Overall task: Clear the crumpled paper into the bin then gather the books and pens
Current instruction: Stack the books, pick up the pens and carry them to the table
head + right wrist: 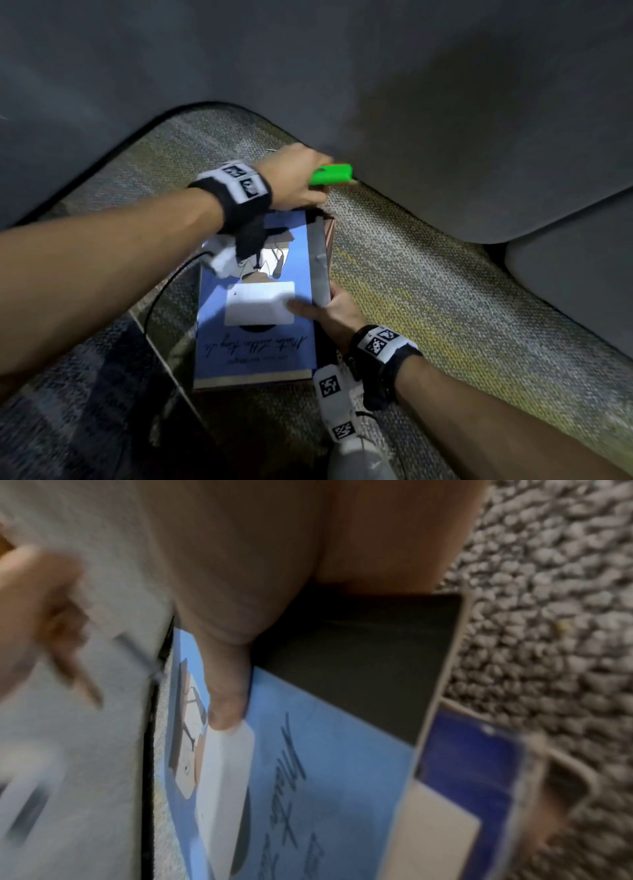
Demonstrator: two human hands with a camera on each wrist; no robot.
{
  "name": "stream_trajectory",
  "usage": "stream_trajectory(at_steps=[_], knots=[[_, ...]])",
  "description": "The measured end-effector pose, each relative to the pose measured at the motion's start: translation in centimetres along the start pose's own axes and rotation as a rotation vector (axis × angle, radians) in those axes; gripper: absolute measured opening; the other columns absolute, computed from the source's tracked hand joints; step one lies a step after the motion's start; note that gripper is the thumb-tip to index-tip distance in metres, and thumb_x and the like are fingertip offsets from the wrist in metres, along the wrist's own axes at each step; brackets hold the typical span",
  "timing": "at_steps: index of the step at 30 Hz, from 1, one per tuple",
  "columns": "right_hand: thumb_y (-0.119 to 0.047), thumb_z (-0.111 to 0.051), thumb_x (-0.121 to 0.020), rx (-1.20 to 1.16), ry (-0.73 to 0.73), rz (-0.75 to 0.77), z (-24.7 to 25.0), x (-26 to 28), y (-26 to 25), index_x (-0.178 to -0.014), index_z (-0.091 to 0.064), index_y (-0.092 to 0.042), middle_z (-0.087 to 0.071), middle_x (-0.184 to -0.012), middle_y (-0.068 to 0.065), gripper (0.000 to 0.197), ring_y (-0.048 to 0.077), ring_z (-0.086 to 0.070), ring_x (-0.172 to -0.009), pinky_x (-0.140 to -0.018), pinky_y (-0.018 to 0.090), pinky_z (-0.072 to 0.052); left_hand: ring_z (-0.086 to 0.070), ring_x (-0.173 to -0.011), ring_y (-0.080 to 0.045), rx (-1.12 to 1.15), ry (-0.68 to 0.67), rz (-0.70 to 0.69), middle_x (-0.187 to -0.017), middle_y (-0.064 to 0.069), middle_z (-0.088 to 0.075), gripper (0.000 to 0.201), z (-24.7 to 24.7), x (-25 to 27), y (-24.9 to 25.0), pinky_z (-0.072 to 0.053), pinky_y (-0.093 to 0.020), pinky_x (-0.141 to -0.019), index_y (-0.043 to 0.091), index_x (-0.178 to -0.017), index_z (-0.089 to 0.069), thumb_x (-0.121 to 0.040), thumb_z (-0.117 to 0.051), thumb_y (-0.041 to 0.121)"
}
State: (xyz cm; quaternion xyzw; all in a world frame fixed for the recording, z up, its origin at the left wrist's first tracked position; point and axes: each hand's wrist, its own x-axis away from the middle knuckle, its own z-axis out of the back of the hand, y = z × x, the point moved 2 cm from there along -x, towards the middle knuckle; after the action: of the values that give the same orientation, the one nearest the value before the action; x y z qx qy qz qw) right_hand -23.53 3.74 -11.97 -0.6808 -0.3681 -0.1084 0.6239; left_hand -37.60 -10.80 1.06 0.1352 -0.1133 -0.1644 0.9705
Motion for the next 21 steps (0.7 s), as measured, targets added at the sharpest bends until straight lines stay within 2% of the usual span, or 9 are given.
stream_trajectory(at_steps=[2, 4, 7, 8, 10, 13, 17, 19, 21], knots=[[-0.018, -0.086, -0.068, 0.013, 0.005, -0.003, -0.1, 0.3, -0.3, -0.115, -0.064, -0.010, -0.074, -0.105, 0.005, 0.052, 0.021, -0.071, -0.096, -0.087, 0.040, -0.057, -0.062, -0.075, -0.031, 0.156, 0.161, 0.122, -0.079, -0.010, -0.067, 0.022, 1.1, 3.5, -1.8, -0.042, -0.029, -0.064, 0.014, -0.086, -0.062, -0.072, -0.060, 0.031], [-0.011, -0.082, -0.072, 0.003, 0.011, -0.003, -0.2, 0.6, -0.6, -0.114, -0.063, -0.010, -0.074, -0.107, 0.006, 0.046, 0.020, -0.071, -0.096, -0.086, 0.036, -0.057, -0.057, -0.066, -0.027, 0.282, 0.304, 0.286, -0.071, -0.009, -0.061, 0.014, 1.6, 7.2, -4.1, -0.033, -0.028, -0.058, 0.013, -0.076, -0.058, -0.077, -0.063, 0.026], [-0.008, -0.080, -0.074, 0.012, -0.001, -0.030, -0.4, 1.2, -1.0, -0.117, -0.064, -0.010, -0.073, -0.109, 0.008, 0.045, 0.022, -0.071, -0.097, -0.084, 0.035, -0.057, -0.045, -0.056, -0.023, 0.471, 0.387, 0.686, -0.065, -0.010, -0.052, 0.034, -0.2, 13.0, -7.7, -0.031, -0.031, -0.051, 0.012, -0.061, -0.044, -0.088, -0.062, 0.023], [-0.008, -0.080, -0.074, 0.008, 0.006, -0.036, -0.5, 1.3, -1.1, -0.118, -0.064, -0.009, -0.073, -0.109, 0.008, 0.046, 0.023, -0.071, -0.096, -0.083, 0.036, -0.057, -0.046, -0.054, -0.022, 0.595, 0.405, 0.811, -0.065, -0.010, -0.056, 0.033, -1.5, 15.2, -8.8, -0.032, -0.028, -0.048, 0.013, -0.062, -0.046, -0.089, -0.061, 0.023], [-0.004, -0.077, -0.076, -0.027, 0.022, -0.047, -1.0, 1.6, -1.4, -0.118, -0.065, -0.008, -0.072, -0.110, 0.012, 0.045, 0.025, -0.072, -0.093, -0.077, 0.036, -0.058, -0.049, -0.050, -0.018, 0.965, 0.431, 0.959, -0.071, -0.008, -0.070, 0.024, -4.4, 19.4, -10.4, -0.033, -0.017, -0.037, 0.011, -0.070, -0.059, -0.091, -0.059, 0.023], [0.004, -0.070, -0.080, -0.066, 0.011, -0.063, -1.8, 2.5, -2.4, -0.119, -0.063, -0.003, -0.070, -0.112, 0.017, 0.040, 0.026, -0.072, -0.080, -0.060, 0.031, -0.059, -0.065, -0.060, -0.019, 1.334, 0.409, 1.048, -0.103, -0.019, -0.070, 0.019, -8.4, 24.6, -10.9, -0.030, -0.010, -0.033, 0.007, -0.081, -0.062, -0.093, -0.056, 0.020], [0.001, -0.065, -0.084, -0.052, -0.099, -0.091, -2.1, 3.5, -3.7, -0.127, -0.057, -0.004, -0.067, -0.117, 0.019, 0.044, 0.031, -0.072, -0.089, -0.063, 0.032, -0.059, -0.073, -0.073, -0.023, 1.663, 0.415, 1.065, -0.097, -0.015, -0.063, 0.014, -10.3, 27.2, -8.2, -0.032, -0.010, -0.031, 0.010, -0.084, -0.053, -0.096, -0.052, 0.018], [-0.003, -0.066, -0.081, -0.020, -0.129, -0.104, -2.2, 3.7, -4.3, -0.129, -0.056, -0.003, -0.067, -0.118, 0.020, 0.049, 0.034, -0.071, -0.094, -0.067, 0.036, -0.060, -0.071, -0.086, -0.028, 1.736, 0.374, 1.054, -0.102, -0.016, -0.065, 0.012, -10.8, 27.2, -6.9, -0.033, -0.012, -0.031, 0.010, -0.087, -0.051, -0.095, -0.054, 0.018], [-0.002, -0.063, -0.083, 0.000, -0.126, -0.094, -2.3, 3.7, -5.1, -0.129, -0.056, -0.002, -0.066, -0.119, 0.021, 0.047, 0.034, -0.071, -0.090, -0.066, 0.036, -0.060, -0.070, -0.090, -0.029, 1.751, 0.367, 1.042, -0.109, -0.017, -0.066, 0.012, -11.6, 27.1, -6.7, -0.033, -0.012, -0.032, 0.009, -0.086, -0.052, -0.094, -0.055, 0.017]])
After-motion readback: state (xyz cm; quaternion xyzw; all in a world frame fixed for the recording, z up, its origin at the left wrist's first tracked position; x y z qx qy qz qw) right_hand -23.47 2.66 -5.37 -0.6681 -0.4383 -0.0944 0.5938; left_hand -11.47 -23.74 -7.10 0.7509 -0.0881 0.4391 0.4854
